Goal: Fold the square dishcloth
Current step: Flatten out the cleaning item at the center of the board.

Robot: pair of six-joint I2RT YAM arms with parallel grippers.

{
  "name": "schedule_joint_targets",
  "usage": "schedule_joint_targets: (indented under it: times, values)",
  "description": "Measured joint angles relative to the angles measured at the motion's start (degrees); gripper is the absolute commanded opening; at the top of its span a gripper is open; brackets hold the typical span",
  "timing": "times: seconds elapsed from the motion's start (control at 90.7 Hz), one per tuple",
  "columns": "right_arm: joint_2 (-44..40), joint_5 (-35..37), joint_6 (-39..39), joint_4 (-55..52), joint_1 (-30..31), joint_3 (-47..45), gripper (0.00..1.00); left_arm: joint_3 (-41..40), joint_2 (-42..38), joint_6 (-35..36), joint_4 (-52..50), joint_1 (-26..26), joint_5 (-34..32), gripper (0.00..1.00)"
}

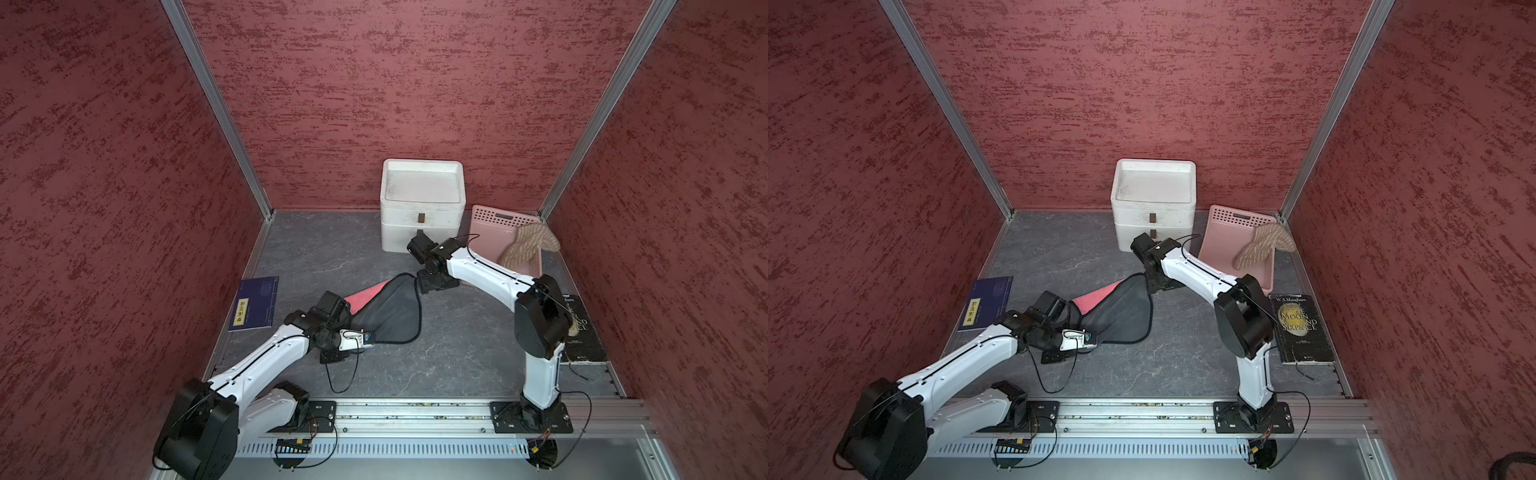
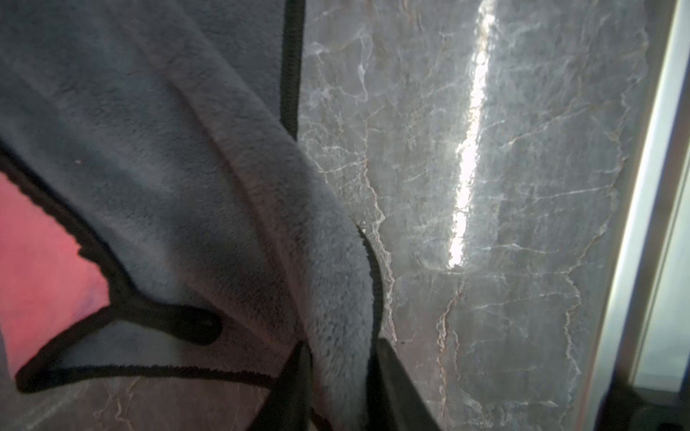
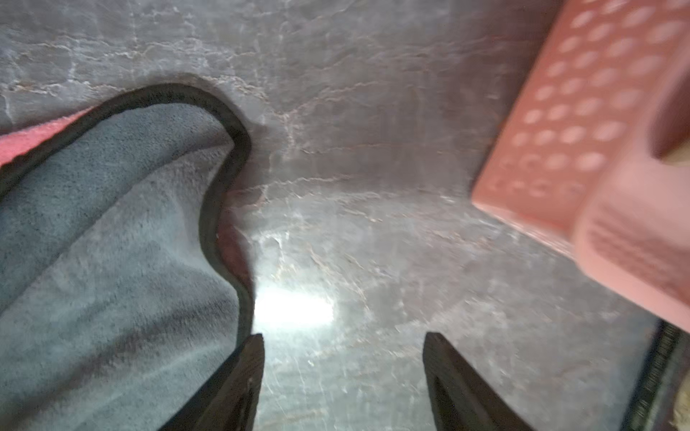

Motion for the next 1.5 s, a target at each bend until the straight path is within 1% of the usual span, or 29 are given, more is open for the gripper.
schedule_joint_targets:
  times: [0.11, 0.198, 0.287, 0.342, 0.419, 0.507, 0.639, 0.749, 0.804, 0.915, 0.981, 1.025, 1.036, 1.069, 1.168, 1.223, 1.234, 1.355, 1.499]
  values:
    - [-10.4, 0.0, 2.0, 2.8, 5.7, -7.4, 0.73, -0.2, 0.3, 0.0, 1.1, 0.0, -0.9, 0.52]
    - [-14.0, -1.6, 4.0, 6.0, 10.7, -13.2, 0.70, -1.0, -1.1, 0.2, 1.6, 0.0, -1.9, 0.54]
    - [-12.0, -4.4, 5.1, 10.1, 14.6, -18.3, 0.68, -2.5, -3.8, 0.5, 1.6, -0.1, -2.3, 0.55]
    - [-9.4, -6.1, 5.3, 12.2, 15.7, -20.6, 0.67, -3.3, -5.1, 0.7, 1.6, -0.3, -2.3, 0.56]
    - [-6.4, -7.9, 5.1, 15.2, 16.4, -22.8, 0.67, -4.3, -5.6, 0.9, 1.6, -0.6, -2.5, 0.60]
    - [-4.9, -9.0, 4.1, 18.2, 17.2, -24.2, 0.67, -5.1, -5.4, 1.1, 1.7, -0.8, -3.3, 0.65]
    - [-4.7, -9.0, 1.3, 23.1, 17.7, -25.1, 0.67, -5.9, -4.9, 1.3, 2.3, -0.9, -3.9, 0.64]
    - [-4.8, -8.9, -1.9, 27.7, 18.2, -27.9, 0.67, -6.0, -4.0, 1.2, 3.2, -0.9, -3.9, 0.56]
    - [-4.9, -8.9, -3.3, 30.0, 18.4, -29.6, 0.66, -6.0, -3.3, 1.4, 3.9, -0.9, -4.0, 0.49]
    - [-5.5, -9.0, -6.3, 33.4, 18.7, -31.0, 0.63, -6.2, -2.5, 1.3, 5.8, -0.9, -3.9, 0.31]
    - [-4.9, -9.1, -7.5, 35.0, 18.7, -31.0, 0.58, -6.3, -2.1, 1.2, 6.6, -0.9, -3.9, 0.20]
    - [-4.4, -9.2, -7.9, 36.0, 18.8, -30.7, 0.48, -6.3, -1.8, 1.7, 7.0, -0.9, -3.9, 0.14]
    - [-4.3, -9.2, -8.0, 36.1, 18.8, -30.6, 0.45, -6.3, -1.8, 1.5, 7.1, -0.9, -4.0, 0.14]
    - [-4.0, -9.4, -8.2, 36.8, 18.8, -30.3, 0.35, -6.3, -1.6, 1.6, 7.3, -0.9, -4.0, 0.10]
    - [-3.7, -9.8, -8.0, 38.0, 19.0, -30.3, 0.13, -6.3, -1.7, 1.8, 7.3, 0.3, -4.8, 0.01]
    - [-4.3, -9.8, -7.9, 38.4, 19.0, -31.0, 0.01, -6.2, -2.1, 1.9, 6.8, 1.4, -4.9, 0.00]
    - [-4.4, -9.8, -7.5, 38.4, 19.0, -31.3, 0.00, -6.1, -2.2, 1.9, 6.7, 1.6, -4.9, 0.00]
    - [-8.5, -9.0, -6.3, 36.4, 19.6, -34.8, 0.00, -5.3, -5.1, 2.6, 3.6, 4.0, -4.7, 0.00]
    - [-13.9, -7.6, -4.5, 31.9, 22.1, -36.3, 0.00, -3.1, -9.6, 3.1, -0.6, 5.0, -4.3, 0.00]
